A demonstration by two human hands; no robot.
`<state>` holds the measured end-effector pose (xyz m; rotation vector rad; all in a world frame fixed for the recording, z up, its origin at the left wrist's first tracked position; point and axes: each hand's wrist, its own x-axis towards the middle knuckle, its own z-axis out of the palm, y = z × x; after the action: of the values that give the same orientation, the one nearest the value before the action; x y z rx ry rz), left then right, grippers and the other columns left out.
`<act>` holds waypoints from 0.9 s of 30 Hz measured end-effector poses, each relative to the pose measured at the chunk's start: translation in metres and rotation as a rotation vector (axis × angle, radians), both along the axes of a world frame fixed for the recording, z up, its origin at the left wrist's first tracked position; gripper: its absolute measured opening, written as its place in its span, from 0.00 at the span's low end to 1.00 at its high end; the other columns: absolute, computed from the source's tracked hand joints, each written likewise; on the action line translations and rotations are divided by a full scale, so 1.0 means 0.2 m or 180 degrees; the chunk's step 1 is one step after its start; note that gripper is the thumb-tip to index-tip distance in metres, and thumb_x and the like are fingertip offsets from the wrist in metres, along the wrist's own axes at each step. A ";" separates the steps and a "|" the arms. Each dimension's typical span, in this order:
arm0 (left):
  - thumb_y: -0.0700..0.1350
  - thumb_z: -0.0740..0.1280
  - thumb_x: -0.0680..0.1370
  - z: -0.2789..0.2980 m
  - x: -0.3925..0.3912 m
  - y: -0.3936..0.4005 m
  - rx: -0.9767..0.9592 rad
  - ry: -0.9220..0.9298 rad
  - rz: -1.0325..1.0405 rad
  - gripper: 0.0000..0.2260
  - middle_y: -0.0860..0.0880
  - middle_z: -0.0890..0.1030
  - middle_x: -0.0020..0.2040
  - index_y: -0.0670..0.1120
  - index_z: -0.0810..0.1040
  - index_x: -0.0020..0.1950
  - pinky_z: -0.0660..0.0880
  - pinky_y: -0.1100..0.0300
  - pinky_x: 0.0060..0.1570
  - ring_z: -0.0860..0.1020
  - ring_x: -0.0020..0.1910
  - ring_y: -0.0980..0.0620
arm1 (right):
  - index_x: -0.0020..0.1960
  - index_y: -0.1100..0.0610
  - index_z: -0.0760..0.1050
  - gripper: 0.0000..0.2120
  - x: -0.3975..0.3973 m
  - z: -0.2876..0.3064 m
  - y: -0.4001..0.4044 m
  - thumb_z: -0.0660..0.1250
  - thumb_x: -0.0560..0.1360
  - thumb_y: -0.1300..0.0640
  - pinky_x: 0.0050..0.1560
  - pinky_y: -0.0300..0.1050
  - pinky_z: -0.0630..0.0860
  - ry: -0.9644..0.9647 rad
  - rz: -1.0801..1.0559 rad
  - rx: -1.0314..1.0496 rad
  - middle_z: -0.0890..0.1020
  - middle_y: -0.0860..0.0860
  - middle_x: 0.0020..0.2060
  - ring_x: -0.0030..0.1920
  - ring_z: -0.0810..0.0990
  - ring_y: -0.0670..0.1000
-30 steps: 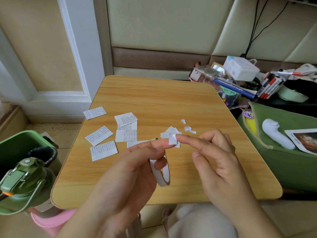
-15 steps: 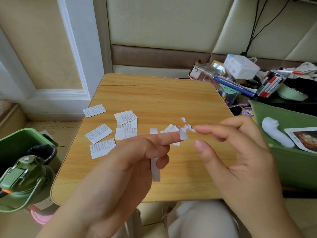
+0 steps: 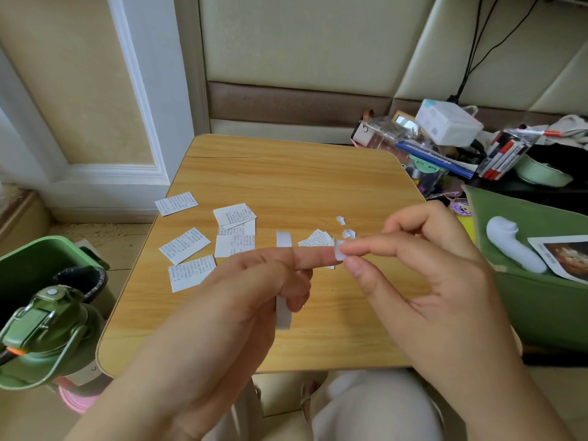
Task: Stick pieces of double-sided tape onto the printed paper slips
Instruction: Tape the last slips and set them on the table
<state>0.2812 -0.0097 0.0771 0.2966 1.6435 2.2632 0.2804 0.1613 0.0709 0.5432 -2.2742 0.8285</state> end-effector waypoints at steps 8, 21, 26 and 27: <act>0.49 0.65 0.54 -0.03 0.01 -0.01 -0.0080 0.0040 0.0049 0.23 0.52 0.71 0.31 0.47 0.86 0.46 0.62 0.58 0.44 0.67 0.34 0.58 | 0.46 0.50 0.82 0.06 0.01 -0.03 -0.02 0.66 0.73 0.53 0.50 0.28 0.66 -0.0233 0.0009 -0.0298 0.73 0.44 0.43 0.48 0.74 0.44; 0.52 0.66 0.56 -0.05 0.03 -0.01 -0.0263 0.0250 0.0112 0.23 0.57 0.72 0.35 0.57 0.84 0.50 0.67 0.67 0.48 0.72 0.38 0.62 | 0.42 0.53 0.82 0.09 0.02 -0.05 -0.03 0.65 0.72 0.51 0.53 0.31 0.67 -0.0553 0.0053 -0.0801 0.75 0.44 0.40 0.48 0.76 0.47; 0.51 0.67 0.58 -0.05 0.03 0.00 -0.0233 0.0518 0.0237 0.21 0.46 0.64 0.39 0.58 0.85 0.49 0.65 0.61 0.46 0.65 0.40 0.52 | 0.44 0.48 0.80 0.05 0.03 -0.04 -0.05 0.67 0.70 0.49 0.48 0.29 0.68 -0.0498 -0.0186 -0.1073 0.76 0.45 0.39 0.44 0.76 0.45; 0.51 0.67 0.58 -0.05 0.03 0.01 -0.0237 0.0563 0.0259 0.20 0.47 0.64 0.38 0.59 0.84 0.49 0.64 0.61 0.45 0.64 0.40 0.51 | 0.44 0.47 0.80 0.06 0.04 -0.04 -0.06 0.68 0.70 0.48 0.48 0.29 0.68 -0.0476 -0.0222 -0.1079 0.75 0.45 0.39 0.44 0.75 0.44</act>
<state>0.2868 -0.0085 0.0667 0.4298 1.8548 2.2850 0.2881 0.1498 0.0638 0.2529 -2.2028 1.2225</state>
